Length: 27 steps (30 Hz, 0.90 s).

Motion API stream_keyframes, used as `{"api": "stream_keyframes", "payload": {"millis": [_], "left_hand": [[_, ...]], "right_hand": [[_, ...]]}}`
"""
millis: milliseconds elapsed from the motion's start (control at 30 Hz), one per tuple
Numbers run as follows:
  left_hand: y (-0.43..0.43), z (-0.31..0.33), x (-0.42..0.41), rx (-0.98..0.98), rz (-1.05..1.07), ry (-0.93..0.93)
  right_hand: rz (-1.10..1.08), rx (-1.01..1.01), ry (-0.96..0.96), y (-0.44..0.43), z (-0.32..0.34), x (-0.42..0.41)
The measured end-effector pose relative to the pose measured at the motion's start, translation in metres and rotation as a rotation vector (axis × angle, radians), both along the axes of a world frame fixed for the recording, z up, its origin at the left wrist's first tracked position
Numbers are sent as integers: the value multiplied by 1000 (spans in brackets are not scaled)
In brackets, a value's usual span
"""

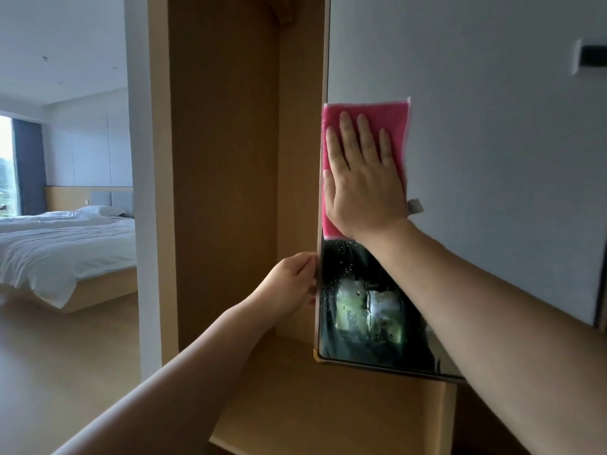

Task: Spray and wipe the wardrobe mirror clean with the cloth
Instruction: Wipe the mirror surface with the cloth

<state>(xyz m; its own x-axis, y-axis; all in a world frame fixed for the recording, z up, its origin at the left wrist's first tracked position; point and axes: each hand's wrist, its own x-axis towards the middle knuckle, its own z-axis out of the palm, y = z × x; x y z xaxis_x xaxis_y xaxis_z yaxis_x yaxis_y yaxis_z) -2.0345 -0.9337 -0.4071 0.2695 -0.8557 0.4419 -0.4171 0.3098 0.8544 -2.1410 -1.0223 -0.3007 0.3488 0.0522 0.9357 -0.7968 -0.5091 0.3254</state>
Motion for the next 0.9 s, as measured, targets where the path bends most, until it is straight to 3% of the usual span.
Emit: {"api": "stream_keyframes", "payload": {"millis": [500, 900], "left_hand": [[11, 3, 7, 23, -91, -36], [13, 9, 2, 65, -69, -48]], "right_hand": [[38, 83, 84, 3, -128, -5], [12, 62, 161, 0, -131, -17]]}}
